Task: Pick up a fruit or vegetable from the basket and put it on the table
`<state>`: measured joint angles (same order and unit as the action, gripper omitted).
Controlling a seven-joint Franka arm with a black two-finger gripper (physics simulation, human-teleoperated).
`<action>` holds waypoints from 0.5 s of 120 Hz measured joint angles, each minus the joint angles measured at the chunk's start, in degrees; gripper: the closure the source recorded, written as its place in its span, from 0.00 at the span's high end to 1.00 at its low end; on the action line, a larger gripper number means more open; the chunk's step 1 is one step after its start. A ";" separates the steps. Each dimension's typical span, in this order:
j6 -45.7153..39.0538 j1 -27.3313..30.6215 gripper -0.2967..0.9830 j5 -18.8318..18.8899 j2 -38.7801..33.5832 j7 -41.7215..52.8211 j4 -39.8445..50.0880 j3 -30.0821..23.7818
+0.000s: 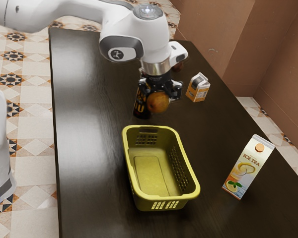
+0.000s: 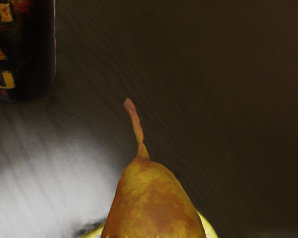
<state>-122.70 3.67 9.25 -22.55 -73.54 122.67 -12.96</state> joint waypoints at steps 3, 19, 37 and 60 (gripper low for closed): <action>0.38 0.99 0.36 -0.28 -0.27 -0.10 0.08 -0.02; 2.00 8.80 0.36 -1.90 -1.96 -0.54 2.13 -0.76; 2.95 21.44 0.36 -4.52 -3.01 -0.94 4.74 -5.27; 3.45 23.34 0.62 -6.44 -4.08 -1.30 5.29 -6.49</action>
<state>-119.25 27.01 2.81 -26.64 -74.84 127.96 -19.45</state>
